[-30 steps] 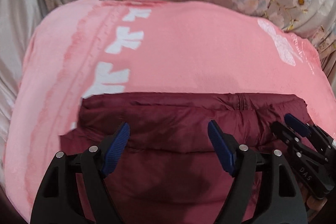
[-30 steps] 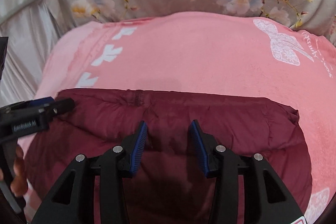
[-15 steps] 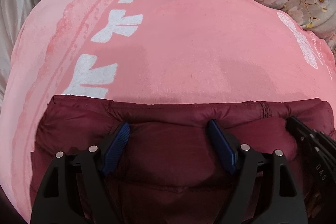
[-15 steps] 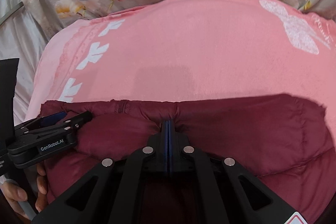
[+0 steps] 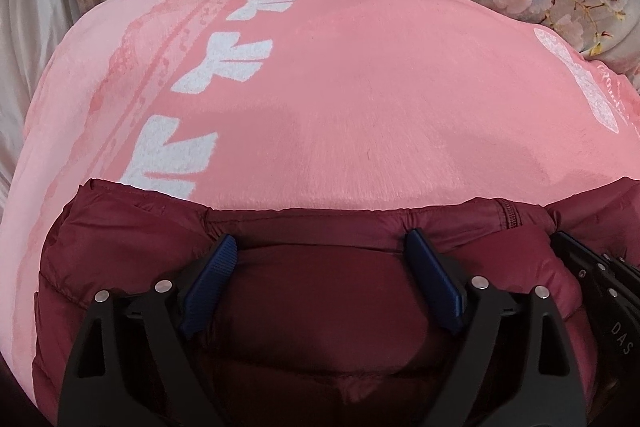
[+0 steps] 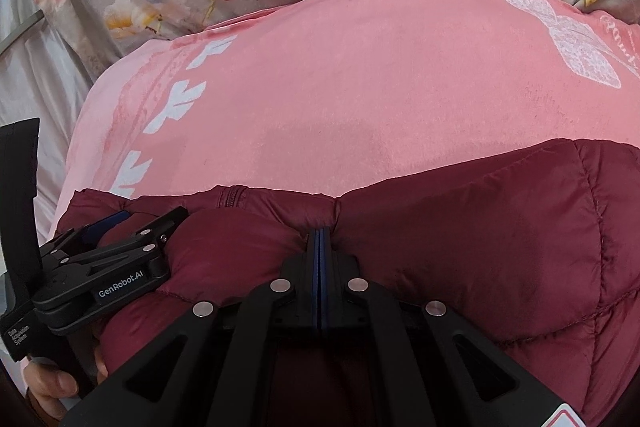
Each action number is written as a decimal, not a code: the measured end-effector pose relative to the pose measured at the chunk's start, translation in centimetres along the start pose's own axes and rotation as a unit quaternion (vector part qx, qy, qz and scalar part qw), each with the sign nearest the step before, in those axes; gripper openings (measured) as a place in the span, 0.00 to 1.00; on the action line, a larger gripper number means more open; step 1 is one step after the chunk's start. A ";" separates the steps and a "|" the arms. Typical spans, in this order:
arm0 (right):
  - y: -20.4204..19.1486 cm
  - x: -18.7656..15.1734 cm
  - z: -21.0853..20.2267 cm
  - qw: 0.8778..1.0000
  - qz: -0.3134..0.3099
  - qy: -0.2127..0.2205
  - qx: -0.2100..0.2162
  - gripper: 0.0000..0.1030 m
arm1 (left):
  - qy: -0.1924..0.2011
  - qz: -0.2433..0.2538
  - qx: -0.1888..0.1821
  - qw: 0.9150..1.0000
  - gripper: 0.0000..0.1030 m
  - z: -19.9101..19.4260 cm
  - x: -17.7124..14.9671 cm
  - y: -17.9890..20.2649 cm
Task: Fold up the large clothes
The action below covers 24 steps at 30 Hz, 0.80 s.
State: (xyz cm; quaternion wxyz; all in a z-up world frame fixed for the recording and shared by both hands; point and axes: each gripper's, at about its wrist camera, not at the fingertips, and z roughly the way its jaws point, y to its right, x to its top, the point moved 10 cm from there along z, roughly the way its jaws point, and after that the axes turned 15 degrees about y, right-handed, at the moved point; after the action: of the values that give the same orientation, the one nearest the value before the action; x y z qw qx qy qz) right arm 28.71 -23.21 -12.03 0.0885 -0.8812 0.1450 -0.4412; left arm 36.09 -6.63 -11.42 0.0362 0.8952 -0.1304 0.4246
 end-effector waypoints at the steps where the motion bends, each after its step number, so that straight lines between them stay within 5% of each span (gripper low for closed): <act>1: 0.0 0.0 0.0 1.000 0.001 0.000 0.000 0.00 | 0.000 0.000 0.000 1.000 0.83 0.0 0.0 0.0; 9: 0.8 1.2 -2.0 0.999 0.032 0.033 -0.002 0.00 | -0.002 -0.012 -0.005 1.000 0.81 -0.5 0.2 -0.5; 11: 0.2 2.1 -4.9 0.998 0.023 0.063 -0.002 0.11 | 0.000 -0.027 -0.005 1.000 0.80 -2.8 0.4 -1.2; 13: -1.2 2.3 -7.2 0.997 0.001 0.073 0.000 0.11 | 0.016 -0.034 -0.010 0.999 0.80 -5.5 0.8 -1.4; 18: -4.8 -0.1 -8.6 0.997 -0.054 0.055 0.011 0.11 | 0.017 -0.023 -0.004 1.000 0.80 -9.5 -0.8 -1.2; 24: -5.6 -4.1 -7.6 0.997 -0.075 0.025 -0.001 0.11 | 0.003 -0.018 0.003 1.000 0.80 -9.8 -4.1 -0.9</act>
State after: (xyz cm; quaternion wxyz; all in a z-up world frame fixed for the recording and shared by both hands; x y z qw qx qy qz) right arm 21.25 -16.78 -8.94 0.0502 -0.8782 0.0811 -0.4686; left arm 26.50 -3.16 -8.35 0.0409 0.8964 -0.1132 0.4266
